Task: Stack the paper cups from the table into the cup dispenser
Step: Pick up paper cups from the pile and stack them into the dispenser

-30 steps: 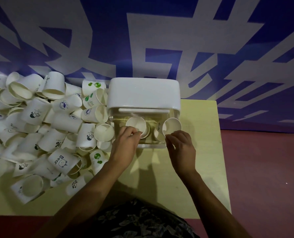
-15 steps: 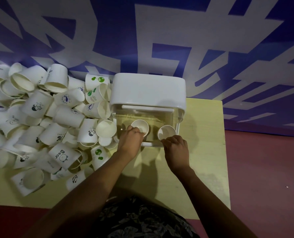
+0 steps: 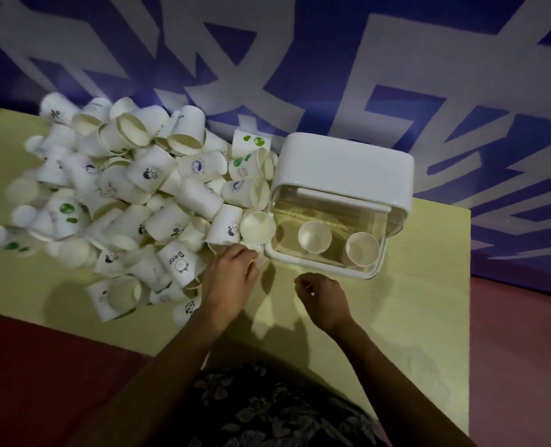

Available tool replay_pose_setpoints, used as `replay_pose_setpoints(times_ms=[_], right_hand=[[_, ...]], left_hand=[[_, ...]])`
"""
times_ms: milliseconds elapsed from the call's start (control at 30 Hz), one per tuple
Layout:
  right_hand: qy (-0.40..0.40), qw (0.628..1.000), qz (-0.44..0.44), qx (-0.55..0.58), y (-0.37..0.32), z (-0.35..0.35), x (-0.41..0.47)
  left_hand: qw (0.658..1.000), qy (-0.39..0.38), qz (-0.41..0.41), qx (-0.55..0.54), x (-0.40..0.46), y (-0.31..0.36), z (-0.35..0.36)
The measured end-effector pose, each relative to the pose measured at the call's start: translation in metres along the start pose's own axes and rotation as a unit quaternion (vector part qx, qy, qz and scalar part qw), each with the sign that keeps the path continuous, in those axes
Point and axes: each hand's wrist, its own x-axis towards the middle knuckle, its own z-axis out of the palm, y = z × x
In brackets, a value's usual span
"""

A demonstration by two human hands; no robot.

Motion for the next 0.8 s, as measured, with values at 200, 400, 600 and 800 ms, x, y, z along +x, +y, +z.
replay_pose_setpoints(times_ms=[200,400,600,800], right_hand=[[-0.081,0.957,0.214,0.179,-0.039,0.066,0.000],[0.021,0.850,0.359,0.386,-0.085,0.114,0.011],[0.161,0.771,0.386,0.481,-0.120,0.144,0.010],[0.286,0.787,0.369,0.404,-0.150,0.158,-0.009]], left_hand=[[0.996,-0.027,-0.036,0.080,-0.011,-0.074,-0.028],[0.988,-0.133,-0.015,0.083,-0.005,-0.130,-0.053],[0.989,-0.137,0.052,0.010,0.016,-0.166,-0.074],[0.987,-0.089,0.076,-0.108,0.027,-0.180,-0.092]])
